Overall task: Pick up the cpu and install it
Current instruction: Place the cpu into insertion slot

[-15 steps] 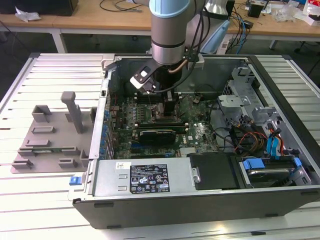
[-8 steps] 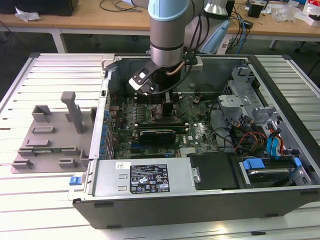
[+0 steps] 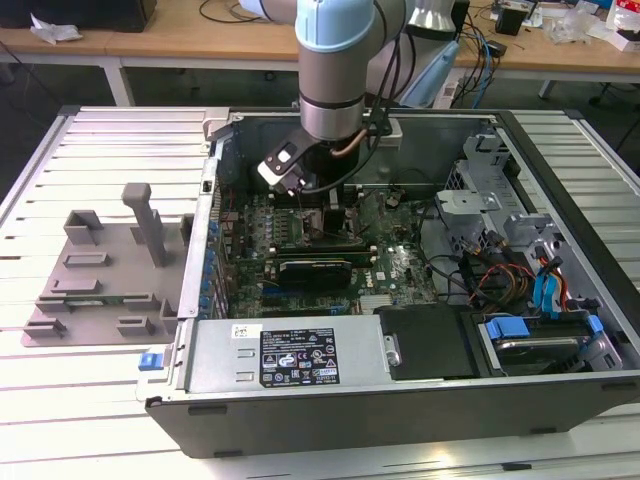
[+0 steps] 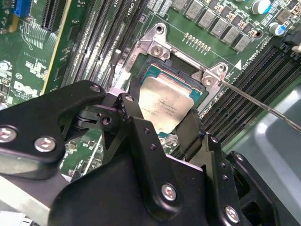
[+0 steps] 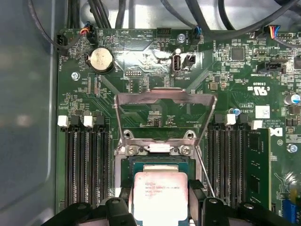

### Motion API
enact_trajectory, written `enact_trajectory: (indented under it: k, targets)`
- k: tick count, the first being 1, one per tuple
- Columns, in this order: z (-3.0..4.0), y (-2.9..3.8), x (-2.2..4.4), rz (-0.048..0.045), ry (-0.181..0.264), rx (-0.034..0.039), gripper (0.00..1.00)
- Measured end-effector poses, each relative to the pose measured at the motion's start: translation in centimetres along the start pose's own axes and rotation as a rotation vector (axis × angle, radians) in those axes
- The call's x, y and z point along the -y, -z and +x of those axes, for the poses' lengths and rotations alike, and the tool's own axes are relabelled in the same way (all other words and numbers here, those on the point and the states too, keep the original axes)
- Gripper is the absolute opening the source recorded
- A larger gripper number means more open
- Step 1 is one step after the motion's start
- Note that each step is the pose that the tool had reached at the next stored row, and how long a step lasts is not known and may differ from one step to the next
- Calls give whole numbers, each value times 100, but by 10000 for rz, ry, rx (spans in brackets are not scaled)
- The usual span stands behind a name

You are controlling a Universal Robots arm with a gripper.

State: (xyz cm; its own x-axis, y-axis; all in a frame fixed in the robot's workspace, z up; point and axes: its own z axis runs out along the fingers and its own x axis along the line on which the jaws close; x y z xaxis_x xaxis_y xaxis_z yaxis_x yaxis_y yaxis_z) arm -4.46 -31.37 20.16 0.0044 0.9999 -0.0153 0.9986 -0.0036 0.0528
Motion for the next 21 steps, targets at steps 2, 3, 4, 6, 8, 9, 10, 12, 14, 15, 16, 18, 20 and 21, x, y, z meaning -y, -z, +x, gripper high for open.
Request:
enact_trajectory:
  k: [2,3,4,6,8,9,10,12,14,15,16,18,20,21]
  targets:
    - [1,-27,2,0,-1,1,55]
    - [1,-28,2,2,0,4,55]
    - [1,-30,2,0,14,1,55]
    - [1,-31,2,-1,122,-5,55]
    - [1,-31,1,-2,126,-6,55]
    - [1,-38,2,-2,127,-6,55]
    - [1,-43,2,0,127,-4,55]
    - [1,-46,3,1,127,-3,55]
    - [1,-60,3,1,127,-3,55]
    - [1,-69,4,1,127,-8,55]
    - [2,-70,4,-1,127,-12,55]
    - [2,-71,4,-1,126,-11,55]
    - [2,-71,4,-1,127,-11,55]
    - [2,-72,4,-2,127,-11,55]
